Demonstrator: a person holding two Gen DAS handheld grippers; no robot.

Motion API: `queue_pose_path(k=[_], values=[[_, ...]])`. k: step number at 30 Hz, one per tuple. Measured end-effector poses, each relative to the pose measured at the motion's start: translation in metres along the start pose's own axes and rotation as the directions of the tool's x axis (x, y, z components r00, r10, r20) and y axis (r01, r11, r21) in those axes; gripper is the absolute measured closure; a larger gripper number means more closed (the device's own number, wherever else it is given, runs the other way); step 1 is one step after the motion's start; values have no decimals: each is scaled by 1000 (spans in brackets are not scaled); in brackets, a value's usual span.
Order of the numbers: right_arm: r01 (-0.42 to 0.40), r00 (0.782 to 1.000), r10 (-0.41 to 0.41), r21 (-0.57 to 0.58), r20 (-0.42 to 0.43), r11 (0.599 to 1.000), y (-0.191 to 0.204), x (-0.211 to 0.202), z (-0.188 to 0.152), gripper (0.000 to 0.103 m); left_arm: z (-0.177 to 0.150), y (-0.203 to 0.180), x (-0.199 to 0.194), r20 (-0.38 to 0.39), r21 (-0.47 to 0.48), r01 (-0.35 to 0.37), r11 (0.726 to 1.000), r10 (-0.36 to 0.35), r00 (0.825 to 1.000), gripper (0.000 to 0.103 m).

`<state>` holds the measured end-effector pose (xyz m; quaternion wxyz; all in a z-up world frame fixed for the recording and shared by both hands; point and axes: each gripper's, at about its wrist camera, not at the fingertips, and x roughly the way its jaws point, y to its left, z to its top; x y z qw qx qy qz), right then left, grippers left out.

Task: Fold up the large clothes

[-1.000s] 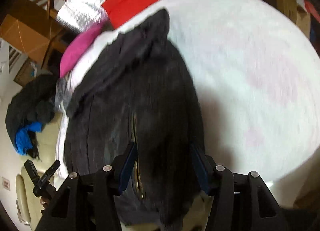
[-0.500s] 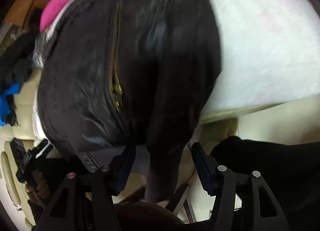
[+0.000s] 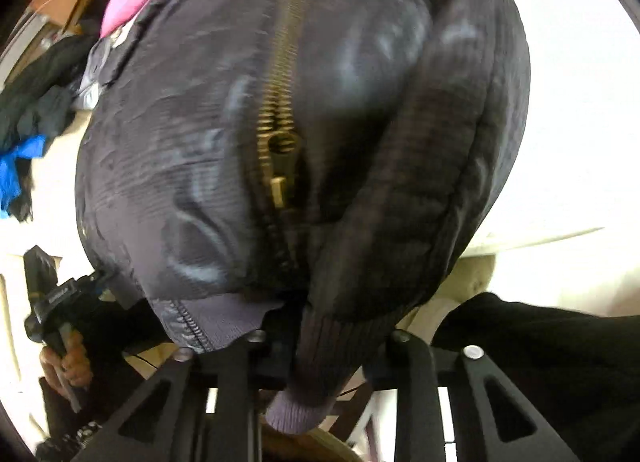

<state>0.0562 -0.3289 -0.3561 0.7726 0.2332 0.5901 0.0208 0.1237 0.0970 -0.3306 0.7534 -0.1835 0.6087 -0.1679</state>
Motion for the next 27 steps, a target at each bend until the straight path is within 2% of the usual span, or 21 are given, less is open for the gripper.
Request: queue_pose_path(k=[3,4,6,7,8,9,10,12,13,14,15,16,17,19,23,27], values=[[-27,999,27,-9,39,1000,5,-15,-5,84,-1,5,-2,-1,-10,10,1000,-11,1000,91],[-50,998,50,-5,38,999,2,-18,-6,84,-3,8,0,-8,-17,6,1000,-6,1000,87],[-50,999,50,14,-15,999,-7,-13,-4,83,-1,11,7,-39,-36,-4,999,2,999,64],[-49,998,50,37,-37,998,-13,-9,-4,80,-1,12,15,-71,-45,-13,999,9,997,33],[-47,997,51,71,-64,996,-19,-4,-3,80,-1,12,22,-103,-52,-21,998,15,995,17],[-41,995,49,89,-89,995,-22,0,-1,79,-2,12,29,-127,-57,-24,998,17,992,17],[-32,994,42,94,-104,995,-23,4,1,73,-2,12,31,-130,-55,-29,998,22,991,17],[2,991,11,96,-130,995,-21,14,3,44,-1,13,33,-116,-50,-35,998,29,993,17],[25,990,-11,99,-143,995,-21,17,5,27,0,14,35,-108,-53,-30,998,24,994,18],[43,989,-27,104,-147,994,-21,21,5,27,0,14,37,-108,-58,-20,998,14,994,23],[27,991,-13,100,-135,995,-19,23,5,28,0,14,38,-108,-64,-1,998,-6,994,32],[1,994,8,80,-113,997,-16,22,4,37,-1,15,41,-121,-70,32,997,-40,992,59],[-28,995,33,56,-91,998,-13,19,5,57,-2,15,42,-133,-69,53,996,-61,989,78],[-69,996,71,34,-58,997,-11,10,4,78,-4,13,39,-118,-37,59,998,-63,991,93],[-62,998,62,-10,-17,998,1,-14,-7,90,-9,-2,17,-88,36,101,994,-98,991,95],[-145,986,149,-62,77,987,8,-66,-10,93,-8,-23,-28,-44,154,162,975,-157,987,95]])
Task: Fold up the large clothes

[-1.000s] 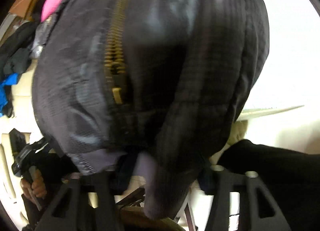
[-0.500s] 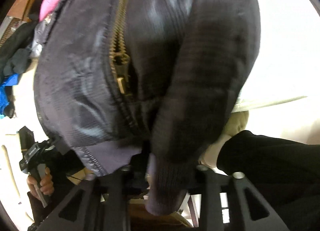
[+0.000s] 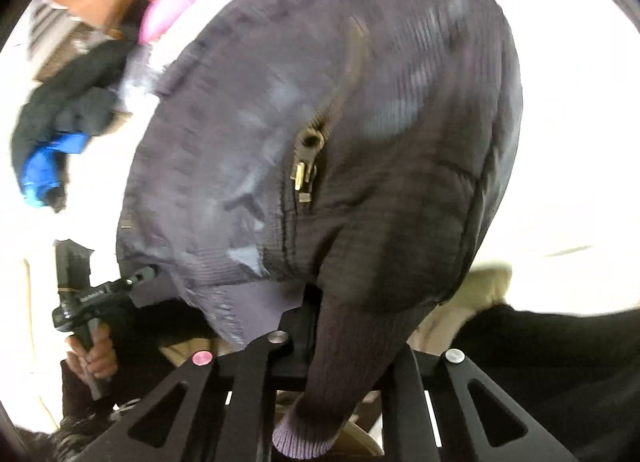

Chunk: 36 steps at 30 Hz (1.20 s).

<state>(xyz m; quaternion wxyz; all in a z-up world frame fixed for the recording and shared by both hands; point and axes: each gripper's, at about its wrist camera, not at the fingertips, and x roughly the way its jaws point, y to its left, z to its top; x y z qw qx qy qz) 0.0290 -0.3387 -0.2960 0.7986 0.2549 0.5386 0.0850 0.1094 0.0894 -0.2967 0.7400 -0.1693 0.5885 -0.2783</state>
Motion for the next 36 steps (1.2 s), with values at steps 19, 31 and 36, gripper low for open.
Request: queue_pose_path(k=[19,31,36], values=[[-145,818,160,-70,553,987,59,-131,246,94,268,-119,-105,380,210,43,977,-123,917,95],[-63,854,13,79,519,995,17,14,480,94,496,-93,46,328,97,-65,993,30,944,95],[-54,886,-17,140,464,989,-17,78,519,94,526,-58,107,284,33,-63,998,51,958,95]])
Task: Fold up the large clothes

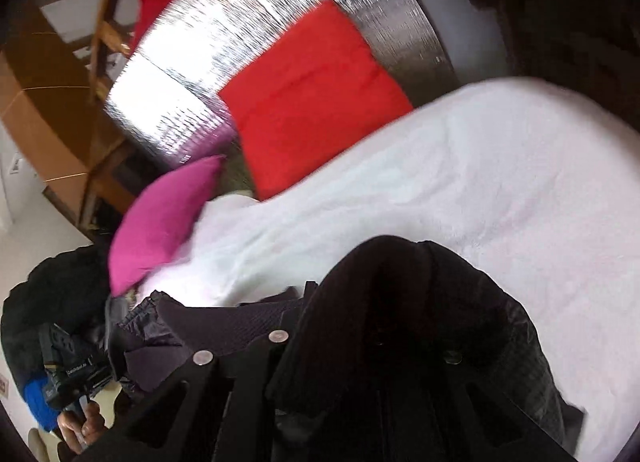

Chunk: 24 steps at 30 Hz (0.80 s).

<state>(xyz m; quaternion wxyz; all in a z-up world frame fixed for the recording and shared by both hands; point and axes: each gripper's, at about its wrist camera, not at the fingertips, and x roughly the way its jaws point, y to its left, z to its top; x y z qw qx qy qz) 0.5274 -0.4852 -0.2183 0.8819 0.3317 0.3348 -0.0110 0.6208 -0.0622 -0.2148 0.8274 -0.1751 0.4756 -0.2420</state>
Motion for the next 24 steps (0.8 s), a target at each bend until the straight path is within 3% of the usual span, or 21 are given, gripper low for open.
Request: queue_pose_path(k=[3,6,9,10,11,13,14,16,18,20,21,24], values=[[-21,997,26,81,-67,996,-20,27,-1,94,-5,17,26,-38,-40,-14,999,12,999,93],[-125,983,151,225,-103,966,-49,35,-4,90,-12,34,42,-65,-108,21,994,-28,997,91],[-231,954,281,344,-102,910,-67,22,-5,80,-16,40,32,-55,-190,97,977,-110,992,85],[-242,952,291,349,-94,905,-67,15,-5,69,-17,39,25,-44,-201,115,973,-126,991,71],[-250,953,292,342,-77,906,-66,3,-5,37,-19,35,11,-5,-199,133,971,-137,991,48],[-289,953,302,313,7,905,-63,-34,-6,8,-20,26,-16,88,-177,127,976,-113,990,15],[-296,955,289,305,69,905,-63,-52,-7,7,-21,21,-35,150,-168,124,978,-99,984,13],[-286,956,250,299,153,910,-65,-84,-9,7,-27,14,-56,178,-173,126,977,-94,979,13],[-243,966,205,286,157,927,-61,-109,-17,7,-42,5,-75,161,-179,117,977,-88,983,13],[-175,978,145,210,150,962,-47,-137,-32,7,-65,-1,-97,190,-171,118,978,-85,978,13],[-132,981,103,174,164,976,-40,-150,-42,7,-82,-3,-112,207,-175,87,981,-50,977,13],[-40,983,16,123,185,992,-38,-182,-75,7,-131,4,-141,260,-208,71,976,-15,966,12]])
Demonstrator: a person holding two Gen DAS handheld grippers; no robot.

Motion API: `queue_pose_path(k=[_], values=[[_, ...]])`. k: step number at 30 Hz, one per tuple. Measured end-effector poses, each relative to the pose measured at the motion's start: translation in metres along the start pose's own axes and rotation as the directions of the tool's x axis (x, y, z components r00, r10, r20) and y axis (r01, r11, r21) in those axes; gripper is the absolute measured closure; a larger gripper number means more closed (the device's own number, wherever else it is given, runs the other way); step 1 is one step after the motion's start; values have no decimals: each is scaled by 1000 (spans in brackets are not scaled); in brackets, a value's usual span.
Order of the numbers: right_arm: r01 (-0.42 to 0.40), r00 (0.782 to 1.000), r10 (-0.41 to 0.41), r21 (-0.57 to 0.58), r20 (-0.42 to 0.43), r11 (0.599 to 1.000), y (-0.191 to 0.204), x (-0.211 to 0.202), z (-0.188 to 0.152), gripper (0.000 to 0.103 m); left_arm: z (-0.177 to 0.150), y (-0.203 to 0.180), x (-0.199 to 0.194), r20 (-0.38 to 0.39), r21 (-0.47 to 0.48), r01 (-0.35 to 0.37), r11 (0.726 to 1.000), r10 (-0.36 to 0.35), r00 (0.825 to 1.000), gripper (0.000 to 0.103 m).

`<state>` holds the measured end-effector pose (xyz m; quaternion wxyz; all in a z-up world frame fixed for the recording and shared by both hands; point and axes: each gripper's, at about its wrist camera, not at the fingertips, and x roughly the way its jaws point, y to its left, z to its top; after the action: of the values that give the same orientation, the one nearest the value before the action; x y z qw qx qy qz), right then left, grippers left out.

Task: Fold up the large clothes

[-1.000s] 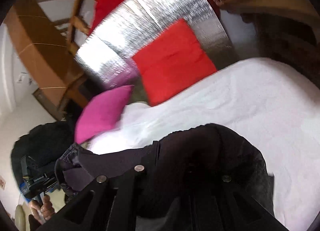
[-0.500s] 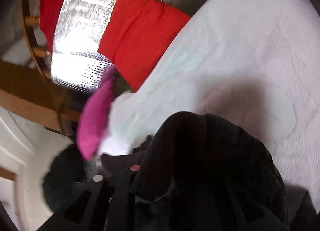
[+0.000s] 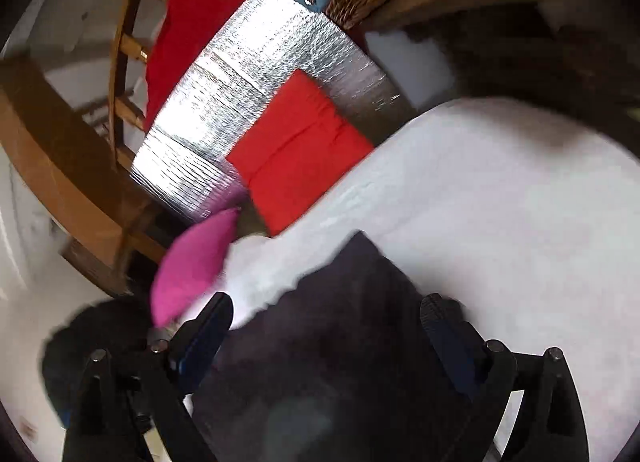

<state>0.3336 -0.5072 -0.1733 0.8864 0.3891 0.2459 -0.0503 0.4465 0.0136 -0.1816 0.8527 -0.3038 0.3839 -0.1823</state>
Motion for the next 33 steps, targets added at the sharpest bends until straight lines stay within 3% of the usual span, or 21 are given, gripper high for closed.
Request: queue_pose_path(k=[5,6,7,9,12,13,14,15,16,17,20,24,27,30,33], values=[[59,998,-56,62,-37,996,-33,-20,-32,7,-50,53,-30,42,-74,-135,988,138,989,12],[69,997,-66,67,-44,995,-39,-20,-35,7,-50,63,-26,6,-117,-182,976,184,983,12],[84,995,-81,53,-53,995,-42,-18,-38,8,-48,70,-22,-38,-149,-184,972,180,983,12],[100,992,-98,24,-75,995,-46,-10,-43,16,-46,75,-21,-37,-156,-146,977,142,989,12],[128,978,-129,-17,-163,992,-45,12,-47,34,-42,75,-11,-34,-104,-223,969,221,975,14],[152,972,-156,-40,-174,988,-44,18,-50,45,-41,77,-4,-52,-91,-231,969,227,973,14],[188,962,-199,-75,-187,979,-44,24,-53,68,-40,79,3,-69,-90,-224,970,219,973,26],[219,951,-237,-105,-201,970,-45,27,-56,73,-39,82,8,-85,-94,-212,973,204,975,35],[235,942,-258,-127,-216,964,-44,31,-59,79,-38,85,16,-114,-99,-195,976,184,976,57],[239,939,-266,-142,-219,960,-43,32,-60,84,-38,89,25,-142,-105,-184,977,168,975,62],[270,933,-303,-179,-195,946,-35,24,-59,91,-36,89,36,-131,-92,-181,979,169,977,75],[295,932,-319,-151,-172,943,-37,6,-58,92,-28,75,40,-87,-7,-187,982,185,979,83],[322,916,-344,-132,-206,937,-46,13,-64,92,-27,77,54,-87,26,-226,974,227,970,83],[342,897,-362,-121,-254,932,-51,25,-67,91,-27,84,60,-119,-10,-256,967,253,960,71],[324,910,-336,-89,-245,942,-47,16,-59,88,-24,77,50,-113,-2,-261,965,259,959,66]])
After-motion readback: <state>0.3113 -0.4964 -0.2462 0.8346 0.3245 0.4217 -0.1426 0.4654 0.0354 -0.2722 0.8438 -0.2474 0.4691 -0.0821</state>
